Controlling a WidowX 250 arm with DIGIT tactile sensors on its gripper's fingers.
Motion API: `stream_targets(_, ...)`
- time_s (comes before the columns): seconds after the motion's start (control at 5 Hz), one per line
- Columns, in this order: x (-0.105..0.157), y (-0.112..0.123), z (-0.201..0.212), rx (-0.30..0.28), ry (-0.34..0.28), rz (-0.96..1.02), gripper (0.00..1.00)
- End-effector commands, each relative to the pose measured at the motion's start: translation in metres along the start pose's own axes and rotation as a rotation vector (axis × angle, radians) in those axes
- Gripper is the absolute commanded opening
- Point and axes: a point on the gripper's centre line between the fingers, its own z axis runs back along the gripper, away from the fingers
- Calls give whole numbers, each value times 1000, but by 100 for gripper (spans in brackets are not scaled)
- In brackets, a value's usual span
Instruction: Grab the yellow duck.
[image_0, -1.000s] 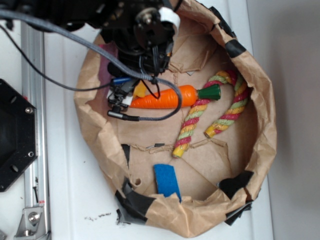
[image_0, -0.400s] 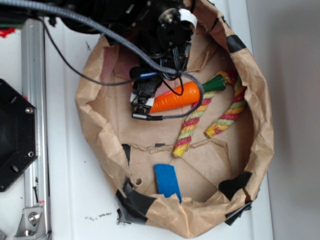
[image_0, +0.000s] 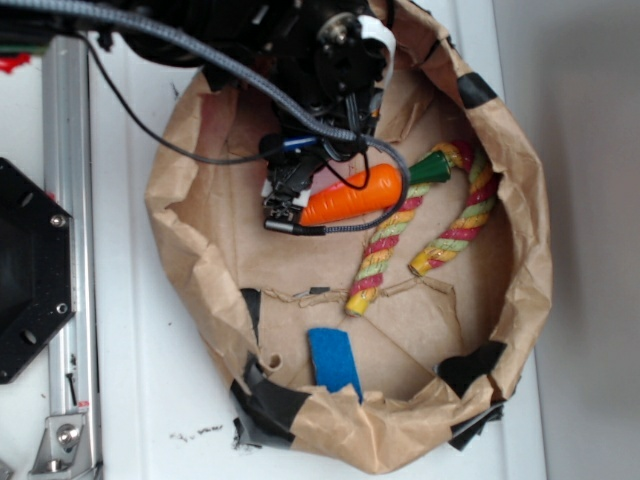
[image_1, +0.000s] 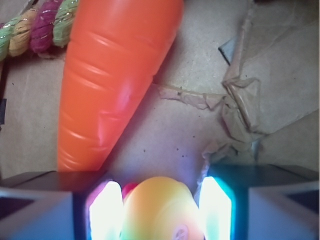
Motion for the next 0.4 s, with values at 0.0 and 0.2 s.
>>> stream_targets(0.0,-14,-42,24,-36,24,-77,0)
stream_targets(0.2,-5,-56,53,-5,-48,-98,0)
